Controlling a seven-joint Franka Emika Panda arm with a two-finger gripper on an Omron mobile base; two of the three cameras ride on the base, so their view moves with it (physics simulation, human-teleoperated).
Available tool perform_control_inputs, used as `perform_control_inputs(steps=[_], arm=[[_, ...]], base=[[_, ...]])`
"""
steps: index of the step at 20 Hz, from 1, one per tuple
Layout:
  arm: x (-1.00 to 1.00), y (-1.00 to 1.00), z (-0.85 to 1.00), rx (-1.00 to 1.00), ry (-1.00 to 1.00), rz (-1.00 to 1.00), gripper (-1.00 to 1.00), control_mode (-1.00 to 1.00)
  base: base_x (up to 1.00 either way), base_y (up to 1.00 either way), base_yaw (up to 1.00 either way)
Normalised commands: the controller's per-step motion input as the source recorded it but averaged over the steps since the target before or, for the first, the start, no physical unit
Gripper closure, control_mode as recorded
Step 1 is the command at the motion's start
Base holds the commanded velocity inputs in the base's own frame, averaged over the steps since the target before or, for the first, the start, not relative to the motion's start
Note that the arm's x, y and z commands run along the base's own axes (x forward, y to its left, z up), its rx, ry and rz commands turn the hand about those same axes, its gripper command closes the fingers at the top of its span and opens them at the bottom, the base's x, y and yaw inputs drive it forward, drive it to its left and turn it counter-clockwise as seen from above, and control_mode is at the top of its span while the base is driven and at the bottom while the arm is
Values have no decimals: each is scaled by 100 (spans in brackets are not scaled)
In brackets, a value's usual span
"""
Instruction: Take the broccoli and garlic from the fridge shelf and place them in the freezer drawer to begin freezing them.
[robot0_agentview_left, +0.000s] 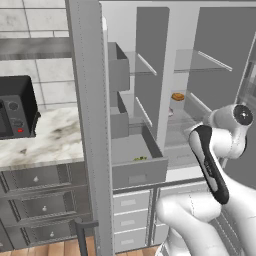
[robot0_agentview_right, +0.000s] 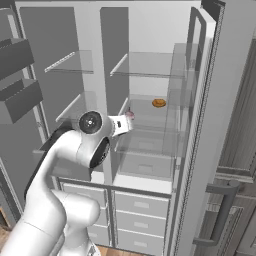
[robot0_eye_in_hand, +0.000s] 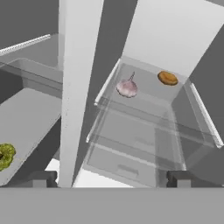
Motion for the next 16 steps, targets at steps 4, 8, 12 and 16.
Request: perform_control_inputs(steps=[4,8,12,16], arm=[[34,-27,27,-1,-1,25,-100,-100],[60,-11,25,0,3,30,-100,-100],[69,-4,1,0,7,30,-100,-100],[78,0,-14,0,11,29,-100,-100]], base=[[0,0,0],[0,0,0],[0,0,0],[0,0,0]])
